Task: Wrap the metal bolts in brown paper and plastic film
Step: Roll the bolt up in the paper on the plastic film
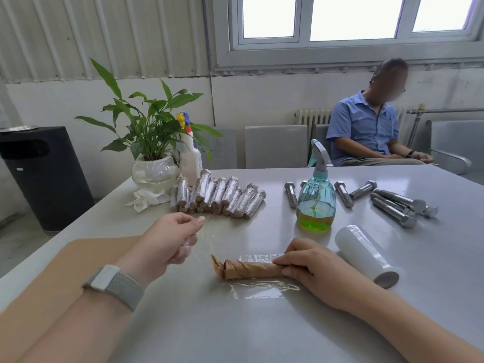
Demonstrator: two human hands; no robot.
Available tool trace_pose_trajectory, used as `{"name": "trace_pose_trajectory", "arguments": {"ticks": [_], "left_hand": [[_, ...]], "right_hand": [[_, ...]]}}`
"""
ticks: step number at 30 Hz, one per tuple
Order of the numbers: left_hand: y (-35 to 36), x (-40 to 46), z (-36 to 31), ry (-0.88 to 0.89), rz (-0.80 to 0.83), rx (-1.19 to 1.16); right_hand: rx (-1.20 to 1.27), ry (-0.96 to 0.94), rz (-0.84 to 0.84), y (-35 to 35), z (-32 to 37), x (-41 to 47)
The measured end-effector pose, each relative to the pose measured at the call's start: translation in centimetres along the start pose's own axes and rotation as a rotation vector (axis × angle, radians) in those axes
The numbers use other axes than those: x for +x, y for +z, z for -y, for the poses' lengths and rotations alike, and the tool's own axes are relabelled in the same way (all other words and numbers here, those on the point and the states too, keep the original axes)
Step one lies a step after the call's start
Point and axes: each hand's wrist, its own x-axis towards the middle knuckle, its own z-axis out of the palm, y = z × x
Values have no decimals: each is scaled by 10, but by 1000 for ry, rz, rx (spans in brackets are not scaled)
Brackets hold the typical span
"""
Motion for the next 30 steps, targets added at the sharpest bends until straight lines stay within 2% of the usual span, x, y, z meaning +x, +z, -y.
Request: {"name": "trace_pose_trajectory", "arguments": {"ticks": [3, 5, 12, 15, 21, 26, 30], "left_hand": [[27, 0, -9, -6, 105, -52], [52, -1, -9, 0, 177, -2], [100, -1, -3, -43, 442, 569], [101, 2, -3, -4, 467, 651], [96, 3, 4, 1, 438, 649], [101, 10, 7, 58, 434, 759], [102, 13, 12, 99, 390, 800]], "right_hand": [[-1, -11, -10, 2, 1, 1], [0, -11, -13, 1, 2, 0], [8, 2, -6, 2, 1, 1], [17, 2, -8, 2, 1, 0], [38, 46, -78, 3, 2, -1], [-87, -105, -78, 0, 5, -5], [-121, -135, -83, -2, 5, -6]]}}
